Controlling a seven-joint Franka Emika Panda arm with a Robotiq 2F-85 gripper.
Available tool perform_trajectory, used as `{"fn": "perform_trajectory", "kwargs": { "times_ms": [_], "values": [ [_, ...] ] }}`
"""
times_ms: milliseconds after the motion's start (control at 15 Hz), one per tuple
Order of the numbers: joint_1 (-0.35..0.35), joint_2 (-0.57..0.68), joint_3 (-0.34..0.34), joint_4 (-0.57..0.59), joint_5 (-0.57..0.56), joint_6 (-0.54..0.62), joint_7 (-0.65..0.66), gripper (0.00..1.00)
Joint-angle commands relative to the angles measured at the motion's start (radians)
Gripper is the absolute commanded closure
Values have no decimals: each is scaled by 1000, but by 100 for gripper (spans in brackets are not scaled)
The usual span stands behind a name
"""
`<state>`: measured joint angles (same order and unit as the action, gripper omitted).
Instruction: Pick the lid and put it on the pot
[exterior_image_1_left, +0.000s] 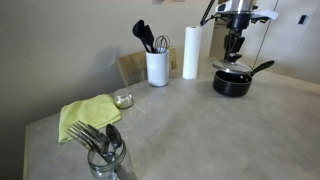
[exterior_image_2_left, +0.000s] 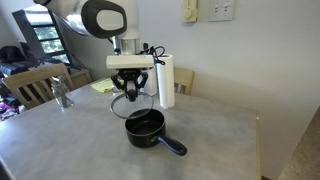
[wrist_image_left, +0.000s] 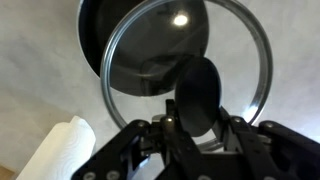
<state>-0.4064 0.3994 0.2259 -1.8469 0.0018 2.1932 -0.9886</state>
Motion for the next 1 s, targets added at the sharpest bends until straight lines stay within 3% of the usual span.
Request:
{"fn": "perform_trajectory", "kwargs": {
  "times_ms": [0,133,467,933],
  "values": [
    [56,111,-115,189,0,-139,-168,88],
    [74,140,-164,232,6,-155,-150,88],
    [97,118,-219,185,47,-90,-34,88],
    [113,108,-236,111,61,-18,120,88]
  ]
}}
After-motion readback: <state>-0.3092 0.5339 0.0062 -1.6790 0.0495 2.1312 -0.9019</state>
